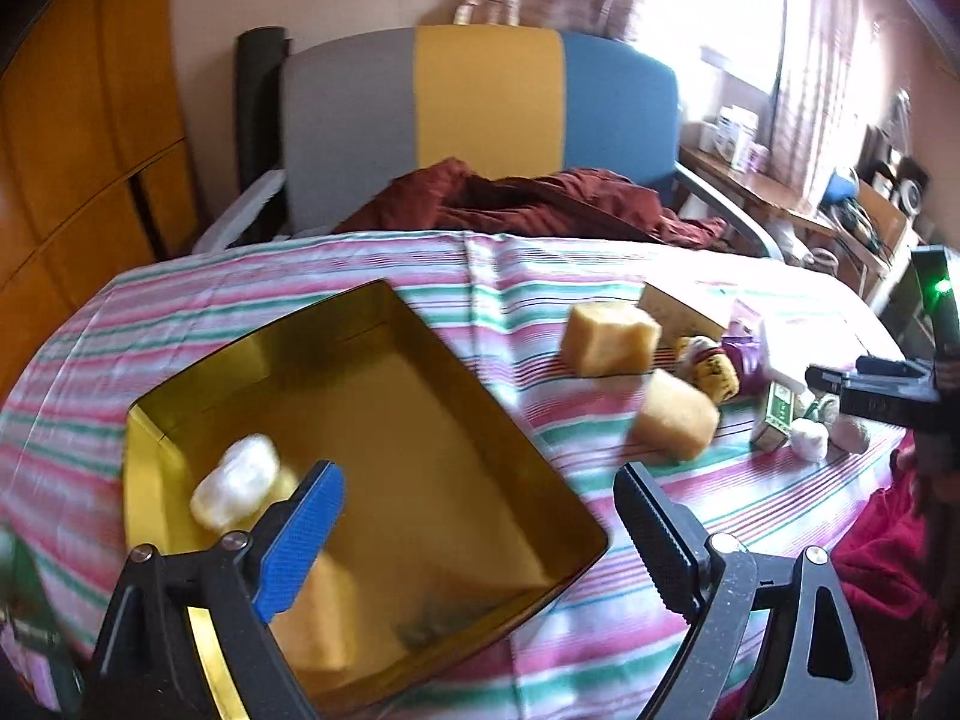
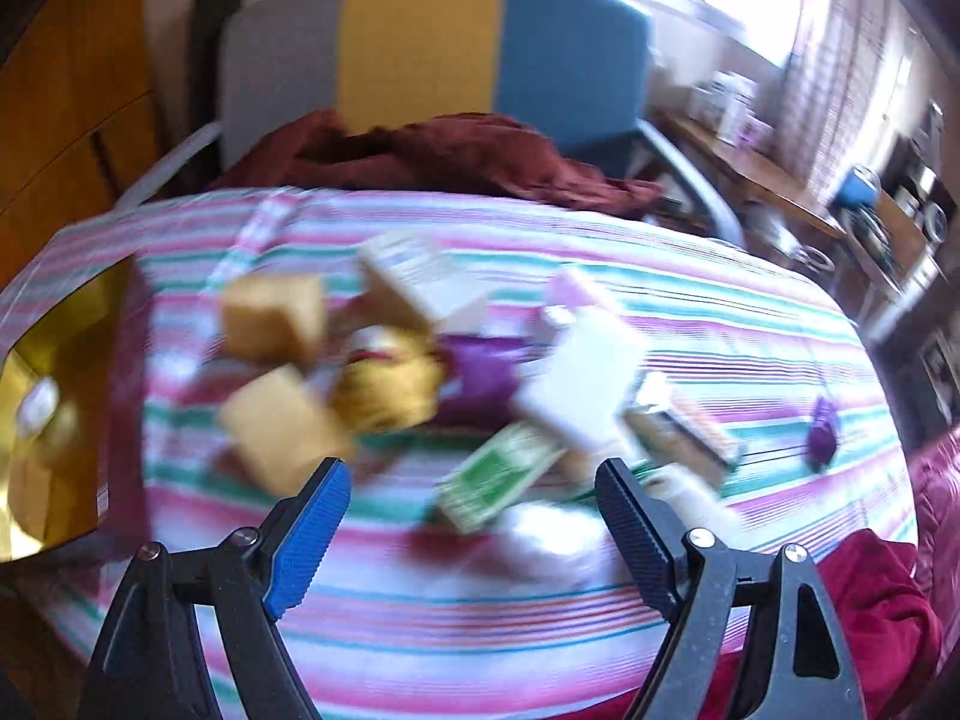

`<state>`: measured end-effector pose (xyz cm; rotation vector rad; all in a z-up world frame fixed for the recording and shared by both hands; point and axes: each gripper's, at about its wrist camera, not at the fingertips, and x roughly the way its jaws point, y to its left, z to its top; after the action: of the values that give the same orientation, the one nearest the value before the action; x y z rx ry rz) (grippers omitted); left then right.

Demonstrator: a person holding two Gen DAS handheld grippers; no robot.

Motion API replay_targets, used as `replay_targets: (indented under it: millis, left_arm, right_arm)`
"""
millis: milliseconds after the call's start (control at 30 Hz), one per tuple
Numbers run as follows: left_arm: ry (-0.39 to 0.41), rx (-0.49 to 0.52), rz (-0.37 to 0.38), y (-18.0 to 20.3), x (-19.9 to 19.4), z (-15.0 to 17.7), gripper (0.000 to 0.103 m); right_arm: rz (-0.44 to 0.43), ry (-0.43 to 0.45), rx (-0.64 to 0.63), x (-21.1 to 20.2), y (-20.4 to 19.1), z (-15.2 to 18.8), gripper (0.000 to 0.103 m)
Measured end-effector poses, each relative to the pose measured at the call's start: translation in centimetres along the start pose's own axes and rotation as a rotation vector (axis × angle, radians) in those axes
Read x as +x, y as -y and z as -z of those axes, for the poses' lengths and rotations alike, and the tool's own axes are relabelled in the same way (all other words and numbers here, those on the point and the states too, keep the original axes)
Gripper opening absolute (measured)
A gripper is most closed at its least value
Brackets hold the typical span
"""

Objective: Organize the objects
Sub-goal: 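Withdraw both tools from the tray back toward the item cluster, then grasp a yellow sponge with the left gripper while the right grasps the white barcode box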

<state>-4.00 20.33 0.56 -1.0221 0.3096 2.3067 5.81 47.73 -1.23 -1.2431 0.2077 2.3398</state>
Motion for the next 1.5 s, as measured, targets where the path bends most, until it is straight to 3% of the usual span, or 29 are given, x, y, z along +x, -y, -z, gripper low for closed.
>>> replay_targets:
  millis: [167, 267, 400, 567, 1000, 1067, 1100, 1133, 1333, 1500]
  left_arm:
    - [-0.021, 0.034, 0.029, 2.9, 2.7, -2.8, 0.095]
    - [-0.040, 0.047, 0.030, 4.3, 4.6, -4.3, 0.102]
    - [-0.080, 0.064, 0.033, 6.0, 7.7, -6.0, 0.103]
    - [-0.155, 0.067, 0.011, 8.0, 12.4, -7.7, 0.103]
    - [-0.232, 0.049, -0.030, 10.4, 19.3, -10.3, 0.103]
    - [-0.251, 0.062, -0.024, 10.5, 20.3, -9.9, 0.094]
    - [-0.259, 0.055, 0.010, 10.3, 20.5, -9.7, 0.080]
    - [-0.266, 0.030, 0.065, 10.1, 20.5, -9.5, 0.073]
    - [-0.178, 0.011, 0.090, 8.8, 17.0, -9.0, 0.071]
    - [-0.123, -0.010, 0.131, 7.1, 13.0, -8.5, 0.071]
  right_arm:
    - [0.015, 0.027, 0.060, 1.8, 3.8, -1.1, 0.085]
    - [-0.025, 0.048, 0.117, 2.8, 5.8, -1.1, 0.085]
    - [-0.067, 0.026, 0.188, 3.6, 7.0, -0.9, 0.085]
    - [-0.111, 0.015, 0.213, 3.8, 7.1, -0.9, 0.085]
    - [-0.134, 0.002, 0.167, 4.0, 6.2, -0.9, 0.085]
    - [-0.130, 0.002, 0.165, 4.0, 6.1, -0.9, 0.085]
    - [-0.130, 0.000, 0.163, 4.1, 6.0, -0.9, 0.085]
    - [-0.129, -0.003, 0.160, 4.1, 5.9, -0.9, 0.085]
    - [-0.153, 0.000, 0.130, 3.7, 5.1, -1.5, 0.085]
    - [-0.189, 0.012, -0.012, 4.1, 1.8, -4.5, 0.085]
